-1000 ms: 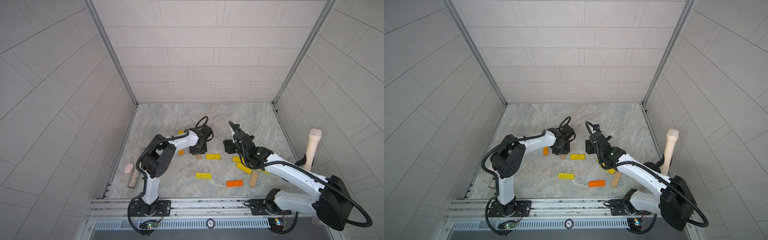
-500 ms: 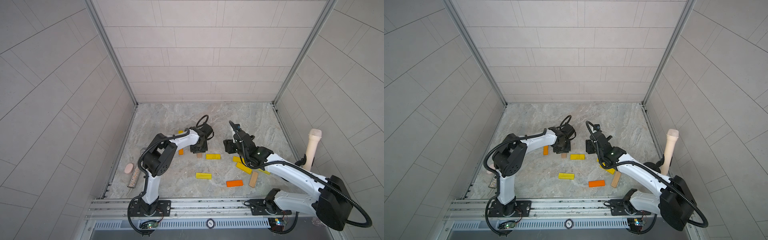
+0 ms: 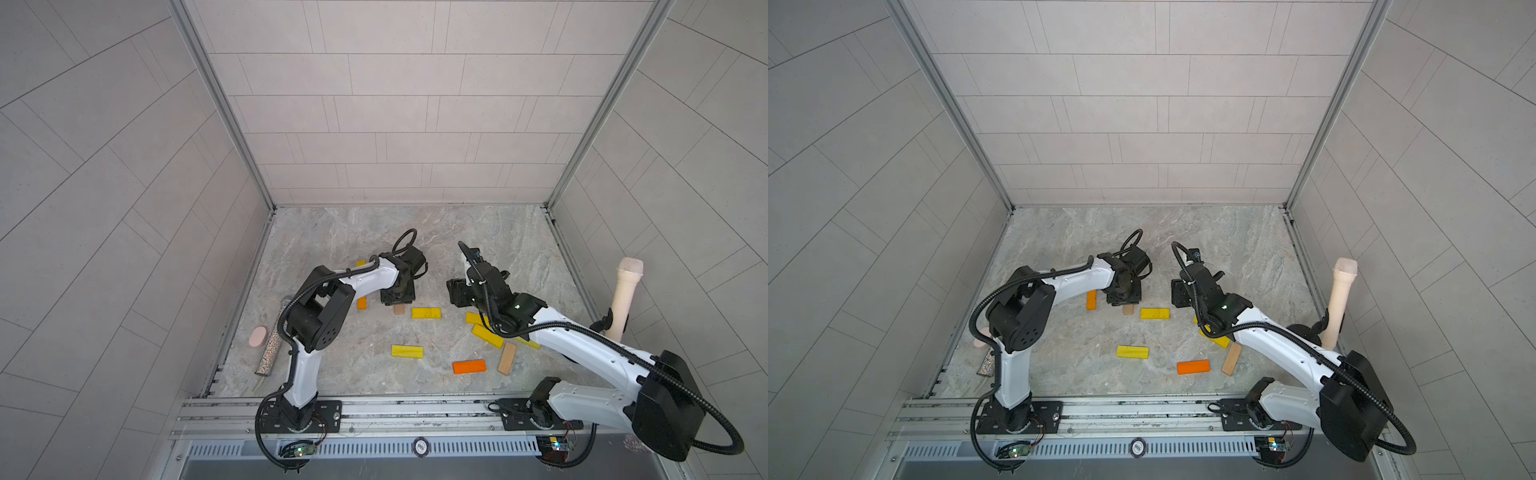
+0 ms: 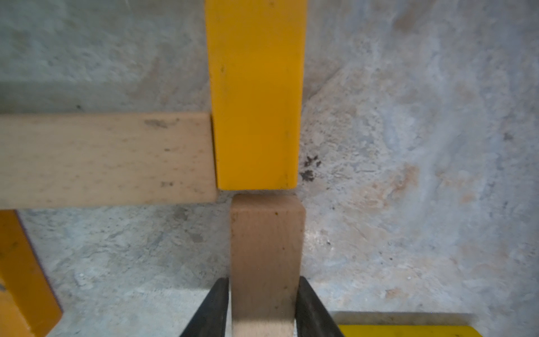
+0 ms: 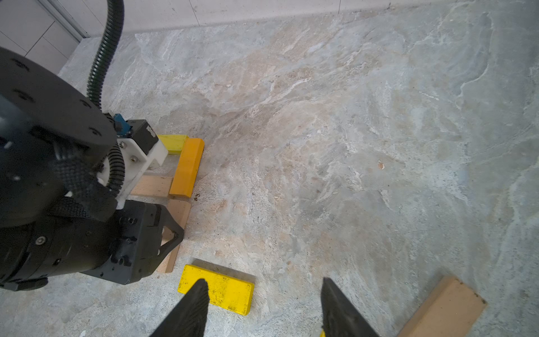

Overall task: Assemble the number 8 with building blocks
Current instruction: Assemble the building block at the center of the board.

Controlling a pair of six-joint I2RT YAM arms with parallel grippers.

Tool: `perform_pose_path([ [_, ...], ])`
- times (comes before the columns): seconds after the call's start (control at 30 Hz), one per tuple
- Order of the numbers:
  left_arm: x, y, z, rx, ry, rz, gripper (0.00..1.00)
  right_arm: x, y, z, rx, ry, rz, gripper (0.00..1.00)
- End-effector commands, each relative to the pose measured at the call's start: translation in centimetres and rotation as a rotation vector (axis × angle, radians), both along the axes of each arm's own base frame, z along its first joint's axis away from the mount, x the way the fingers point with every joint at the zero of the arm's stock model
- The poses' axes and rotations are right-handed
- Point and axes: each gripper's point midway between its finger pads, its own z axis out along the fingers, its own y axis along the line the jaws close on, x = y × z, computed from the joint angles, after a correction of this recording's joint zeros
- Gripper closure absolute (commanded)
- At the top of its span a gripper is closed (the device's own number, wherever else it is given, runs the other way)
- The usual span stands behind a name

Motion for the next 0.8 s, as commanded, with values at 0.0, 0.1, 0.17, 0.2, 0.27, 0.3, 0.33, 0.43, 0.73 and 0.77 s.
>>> perform_pose_path([
  [0.0,0.5,0.5,-0.1,0.033,-0.004,0.01,0.57,-0.1,-0.4,-0.6,-0.006,0.015,-0.016,0.37],
  [0.1,0.2,0.4,-0.1,0.026,-0.002,0.004,0.54,-0.1,-0.5,-0.6,-0.007,0.016,-0.017,0.37],
  [0.17,0.0,0.6,0.2,0.024,-0.007,0.001,0.49,-0.1,-0.4,-0.7,-0.007,0.017,-0.017,0.37],
  [0.2,-0.1,0.7,0.3,0.026,-0.011,0.0,0.46,-0.1,-0.4,-0.8,-0.006,0.018,-0.016,0.37],
  [0.27,-0.2,0.8,0.6,0.023,-0.016,-0.003,0.44,-0.1,-0.3,-0.9,-0.005,0.019,-0.014,0.37],
  [0.3,-0.3,0.9,0.7,0.021,-0.015,-0.005,0.44,-0.1,-0.3,-0.9,-0.003,0.022,-0.014,0.37],
  [0.33,-0.4,0.9,0.8,0.019,-0.016,-0.006,0.43,-0.1,-0.3,-1.0,-0.003,0.023,-0.012,0.37],
  [0.43,-0.7,0.8,0.8,0.013,-0.013,-0.011,0.43,-0.1,-0.2,-1.0,-0.001,0.023,-0.013,0.37],
  [0.73,-0.7,0.2,0.5,-0.001,-0.008,-0.02,0.52,-0.1,-0.3,-1.2,-0.006,0.029,-0.014,0.37],
  [0.77,-0.6,0.3,0.5,0.001,-0.007,-0.017,0.53,-0.1,-0.4,-1.4,-0.008,0.032,-0.016,0.37],
])
